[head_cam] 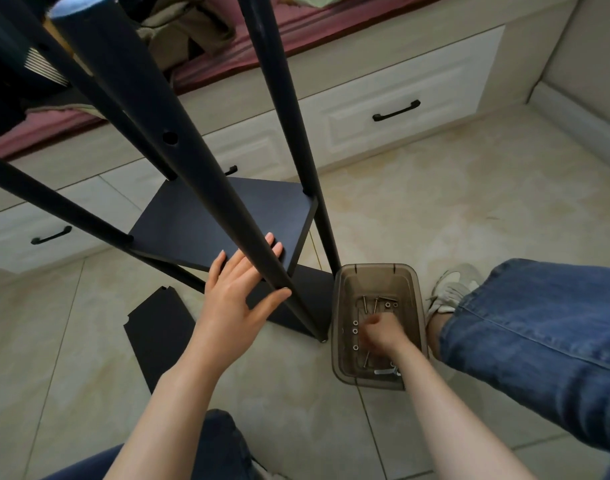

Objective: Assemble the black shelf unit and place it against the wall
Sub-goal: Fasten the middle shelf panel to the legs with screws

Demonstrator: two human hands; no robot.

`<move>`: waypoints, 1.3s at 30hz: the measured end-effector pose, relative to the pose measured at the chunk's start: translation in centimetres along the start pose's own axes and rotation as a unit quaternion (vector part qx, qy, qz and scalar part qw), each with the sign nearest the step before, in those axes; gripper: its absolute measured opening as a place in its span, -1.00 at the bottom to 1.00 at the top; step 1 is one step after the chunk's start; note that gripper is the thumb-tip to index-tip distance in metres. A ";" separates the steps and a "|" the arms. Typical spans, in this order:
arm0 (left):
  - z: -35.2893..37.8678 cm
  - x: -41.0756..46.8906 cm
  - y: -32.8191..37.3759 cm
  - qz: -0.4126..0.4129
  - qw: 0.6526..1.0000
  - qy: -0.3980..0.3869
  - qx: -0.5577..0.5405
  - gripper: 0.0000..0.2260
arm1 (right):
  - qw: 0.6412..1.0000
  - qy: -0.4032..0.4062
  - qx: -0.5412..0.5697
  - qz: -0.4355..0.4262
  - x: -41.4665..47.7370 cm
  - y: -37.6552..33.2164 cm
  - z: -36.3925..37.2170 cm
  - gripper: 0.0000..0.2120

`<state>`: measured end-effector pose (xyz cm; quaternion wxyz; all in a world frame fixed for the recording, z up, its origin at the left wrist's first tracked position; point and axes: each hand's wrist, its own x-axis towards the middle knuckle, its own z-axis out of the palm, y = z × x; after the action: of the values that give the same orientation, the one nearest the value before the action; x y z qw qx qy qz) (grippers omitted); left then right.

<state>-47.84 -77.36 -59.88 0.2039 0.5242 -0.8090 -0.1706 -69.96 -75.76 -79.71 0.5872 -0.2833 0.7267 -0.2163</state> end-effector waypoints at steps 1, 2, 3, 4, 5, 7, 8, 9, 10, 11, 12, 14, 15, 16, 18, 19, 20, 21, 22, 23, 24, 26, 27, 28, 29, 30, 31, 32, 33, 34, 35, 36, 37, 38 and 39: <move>0.1 0.0 -0.1 0.001 1.000 0.001 0.000 -0.49 | 1.000 -0.001 -0.028 0.002 0.3 0.5 0.3 -0.88; 0.2 0.0 -0.1 0.000 1.000 0.003 0.000 -0.49 | 0.998 -0.002 -0.056 0.001 0.7 0.9 0.7 -0.91; 0.2 -0.1 -0.2 0.000 1.000 0.003 0.000 -0.49 | 0.996 -0.004 -0.085 0.001 1.1 1.4 1.2 -0.92; 0.1 -0.1 -0.2 0.000 1.000 0.003 0.000 -0.49 | 0.993 -0.009 -0.116 0.002 1.5 1.9 1.7 -0.87; 0.1 -0.1 -0.2 0.000 1.000 0.005 -0.001 -0.49 | 0.990 -0.014 -0.143 0.001 1.7 2.3 2.2 -0.82; 0.1 -0.1 -0.3 -0.003 1.000 0.007 -0.004 -0.49 | 0.983 -0.012 -0.185 -0.005 2.0 3.2 2.9 -0.78; 0.1 -0.1 -0.2 -0.003 1.000 0.008 -0.006 -0.49 | 0.979 -0.004 -0.203 -0.013 2.2 3.5 3.1 -0.77; 0.2 -0.1 -0.1 -0.003 1.000 0.009 -0.009 -0.49 | 0.975 0.005 -0.221 -0.022 2.4 3.8 3.3 -0.77; 0.2 0.0 0.0 -0.004 1.000 0.008 -0.011 -0.50 | 0.970 0.011 -0.242 -0.032 2.5 3.9 3.3 -0.76; 0.2 0.0 0.0 -0.005 1.000 0.008 -0.012 -0.50 | 0.963 0.013 -0.267 -0.040 2.5 3.8 3.3 -0.76; 0.2 -0.1 0.0 -0.007 1.000 0.007 -0.012 -0.51 | 0.954 0.012 -0.296 -0.048 2.5 3.7 3.3 -0.75; 0.1 -0.1 0.0 -0.009 1.000 0.003 -0.011 -0.51 | 0.933 0.007 -0.354 -0.060 2.4 3.2 3.4 -0.74; 0.1 -0.1 0.0 -0.010 1.000 0.002 -0.010 -0.51 | 0.923 0.006 -0.379 -0.065 2.4 3.0 3.4 -0.74; 0.0 0.0 0.0 -0.012 1.000 0.000 -0.010 -0.51 | 0.914 0.008 -0.400 -0.072 2.4 2.8 3.5 -0.73; -0.1 0.1 0.2 -0.018 1.000 -0.006 -0.011 -0.51 | 0.899 0.009 -0.430 -0.082 2.5 2.7 3.6 -0.73; -0.2 0.2 0.4 -0.022 1.000 -0.008 -0.013 -0.51 | 0.897 0.008 -0.435 -0.082 2.5 2.6 3.7 -0.73; -0.4 0.2 0.5 -0.027 0.999 -0.012 -0.015 -0.51 | 0.899 0.007 -0.430 -0.082 2.4 2.5 3.7 -0.74; -0.5 0.3 0.7 -0.034 0.999 -0.017 -0.015 -0.52 | 0.905 0.007 -0.419 -0.079 2.3 2.5 3.7 -0.75; -0.7 0.4 0.8 -0.040 0.999 -0.024 -0.014 -0.52 | 0.913 0.007 -0.400 -0.076 2.2 2.4 3.7 -0.77; -0.9 0.5 0.9 -0.045 0.998 -0.031 -0.009 -0.51 | 0.925 0.007 -0.373 -0.072 2.1 2.3 3.7 -0.78; -1.0 0.5 1.0 -0.048 0.998 -0.037 -0.002 -0.50 | 0.938 0.008 -0.339 -0.068 1.9 2.2 3.7 -0.79; -1.3 0.8 1.4 -0.052 0.998 -0.044 0.008 -0.47 | 0.963 0.021 -0.262 -0.061 1.7 1.7 3.4 -0.83; -1.5 0.9 1.5 -0.053 0.998 -0.045 0.013 -0.45 | 0.972 0.037 -0.226 -0.062 1.5 1.3 3.3 -0.84; -1.6 1.0 1.5 -0.053 0.997 -0.046 0.019 -0.42 | 0.978 0.059 -0.190 -0.065 1.3 0.9 3.2 -0.86; -1.7 1.2 1.5 -0.053 0.997 -0.046 0.026 -0.40 | 0.982 0.082 -0.155 -0.068 1.0 0.4 3.0 -0.87; -1.9 1.3 1.6 -0.054 0.997 -0.047 0.032 -0.39 | 0.985 0.102 -0.123 -0.072 0.6 -0.2 2.9 -0.88; -2.1 1.5 1.7 -0.055 0.997 -0.048 0.034 -0.39 | 0.985 0.119 -0.097 -0.077 0.2 -0.9 2.7 -0.90; -2.2 1.7 1.9 -0.055 0.997 -0.049 0.035 -0.39 | 0.984 0.136 -0.077 -0.085 -0.2 -1.6 2.6 -0.91; -2.4 2.0 2.0 -0.054 0.997 -0.048 0.039 -0.38 | 0.982 0.149 -0.062 -0.094 -0.6 -2.3 2.3 -0.91; -2.7 2.2 2.2 -0.052 0.996 -0.049 0.046 -0.38 | 0.980 0.161 -0.050 -0.103 -1.1 -3.2 2.1 -0.90; -2.9 2.3 2.4 -0.052 0.996 -0.055 0.054 -0.37 | 0.977 0.175 -0.032 -0.114 -1.6 -4.2 1.8 -0.88; -3.1 2.5 2.6 -0.051 0.995 -0.064 0.061 -0.36 | 0.975 0.188 -0.001 -0.120 -2.2 -5.1 1.6 -0.86; -3.3 2.7 2.7 -0.048 0.994 -0.074 0.066 -0.34 | 0.971 0.198 0.042 -0.124 -2.8 -6.2 1.4 -0.86; -3.5 2.9 2.8 -0.045 0.993 -0.084 0.069 -0.33 | 0.967 0.204 0.091 -0.123 -3.5 -7.2 1.4 -0.86; -3.7 3.1 2.8 -0.043 0.992 -0.094 0.070 -0.31 | 0.961 0.206 0.141 -0.119 -4.1 -8.2 1.7 -0.86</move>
<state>-49.30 -79.31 -54.87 0.0824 0.5531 -0.8113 -0.1705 -66.37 -79.07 -71.79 0.4286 -0.2313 0.7553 -0.4386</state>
